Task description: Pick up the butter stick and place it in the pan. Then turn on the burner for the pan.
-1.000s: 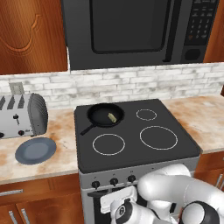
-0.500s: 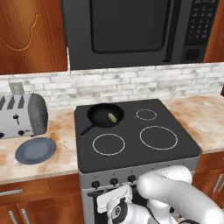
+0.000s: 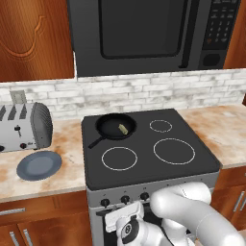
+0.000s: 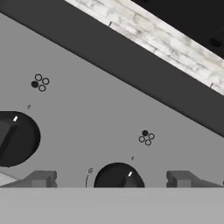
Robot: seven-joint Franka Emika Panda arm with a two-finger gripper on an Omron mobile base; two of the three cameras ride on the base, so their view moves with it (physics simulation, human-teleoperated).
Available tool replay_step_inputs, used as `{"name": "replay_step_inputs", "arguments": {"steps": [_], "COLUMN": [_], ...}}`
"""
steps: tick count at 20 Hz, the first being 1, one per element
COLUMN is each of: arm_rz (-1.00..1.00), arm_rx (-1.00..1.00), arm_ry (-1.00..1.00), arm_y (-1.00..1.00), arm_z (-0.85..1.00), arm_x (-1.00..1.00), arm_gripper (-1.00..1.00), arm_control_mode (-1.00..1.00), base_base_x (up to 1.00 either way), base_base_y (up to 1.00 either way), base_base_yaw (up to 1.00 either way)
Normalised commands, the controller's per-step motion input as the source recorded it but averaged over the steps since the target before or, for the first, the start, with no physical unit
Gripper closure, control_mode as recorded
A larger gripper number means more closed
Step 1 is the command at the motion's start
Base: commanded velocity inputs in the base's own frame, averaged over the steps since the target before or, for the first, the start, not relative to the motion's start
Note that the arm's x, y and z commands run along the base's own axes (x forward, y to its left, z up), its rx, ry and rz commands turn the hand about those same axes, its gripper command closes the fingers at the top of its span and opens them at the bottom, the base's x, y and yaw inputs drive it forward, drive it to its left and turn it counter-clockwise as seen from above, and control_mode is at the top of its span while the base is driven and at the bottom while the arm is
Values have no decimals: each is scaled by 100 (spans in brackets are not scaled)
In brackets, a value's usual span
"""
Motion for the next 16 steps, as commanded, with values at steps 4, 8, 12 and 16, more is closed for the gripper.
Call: {"name": "replay_step_inputs", "arguments": {"steps": [4, 8, 12, 16], "arm_rz": [0, 0, 2, 4], "arm_rx": [15, 16, 15, 14], "arm_ry": [0, -1, -3, -3], "arm_y": [-38, -42, -54, -54], "arm_z": [-1, -4, -10, -7], "arm_x": [18, 21, 22, 25], "arm_gripper": [-100, -100, -100, -100], "arm_control_mode": [-100, -100, -100, -100], "base_base_x": [0, 0, 0, 0], "base_base_y": [0, 0, 0, 0], "base_base_yaw": [0, 0, 0, 0]}}
